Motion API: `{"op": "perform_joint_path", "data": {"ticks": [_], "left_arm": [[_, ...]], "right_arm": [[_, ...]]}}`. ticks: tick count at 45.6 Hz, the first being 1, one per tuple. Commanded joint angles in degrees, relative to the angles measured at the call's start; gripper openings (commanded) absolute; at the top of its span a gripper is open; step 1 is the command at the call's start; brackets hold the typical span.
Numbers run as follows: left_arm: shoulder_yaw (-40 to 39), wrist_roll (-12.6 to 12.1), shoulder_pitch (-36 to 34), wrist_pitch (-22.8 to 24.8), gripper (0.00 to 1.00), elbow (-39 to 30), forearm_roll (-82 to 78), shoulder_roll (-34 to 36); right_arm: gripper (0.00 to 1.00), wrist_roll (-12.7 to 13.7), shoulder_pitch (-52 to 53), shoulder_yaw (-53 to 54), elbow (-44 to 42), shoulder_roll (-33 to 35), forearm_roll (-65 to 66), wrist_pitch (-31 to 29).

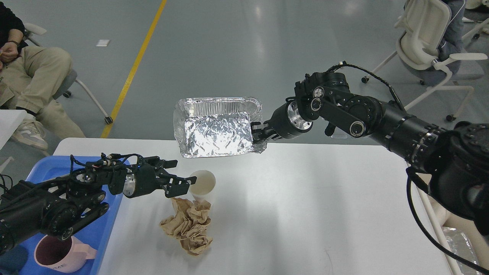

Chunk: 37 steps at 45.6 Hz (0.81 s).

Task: Tidy desktop
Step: 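Reach the left gripper to the white paper cup and grasp it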

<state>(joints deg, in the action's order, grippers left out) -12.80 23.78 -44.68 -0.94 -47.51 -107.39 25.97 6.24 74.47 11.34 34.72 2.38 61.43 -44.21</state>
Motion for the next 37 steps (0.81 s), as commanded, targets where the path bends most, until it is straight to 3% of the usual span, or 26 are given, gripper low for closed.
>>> {"op": "perform_joint_path", "data": {"ticks": [1, 17, 29, 37], "left_arm": [[0.1, 0.3, 0.6, -0.9, 0.91, 1.5, 1.1, -0.4], [0.1, 0.6, 2.1, -3.3, 0.85, 3.5, 3.6, -2.1], [0.3, 1.7, 2.6, -3.8, 0.69, 4.6, 3.5, -2.7], [2.6, 1.9, 2.7, -4.9, 0.48, 5.1, 3.3, -2.3]], "right_arm": [[0.00, 0.0, -0.1, 0.0, 0.1, 0.0, -0.1, 0.0], [0.00, -0.1, -0.2, 0.0, 0.2, 0.1, -0.1, 0.2], [0.00, 0.0, -0.5, 0.0, 0.2, 0.2, -0.1, 0.2], [0.00, 0.0, -0.5, 0.0, 0.3, 0.2, -0.1, 0.3]]}}
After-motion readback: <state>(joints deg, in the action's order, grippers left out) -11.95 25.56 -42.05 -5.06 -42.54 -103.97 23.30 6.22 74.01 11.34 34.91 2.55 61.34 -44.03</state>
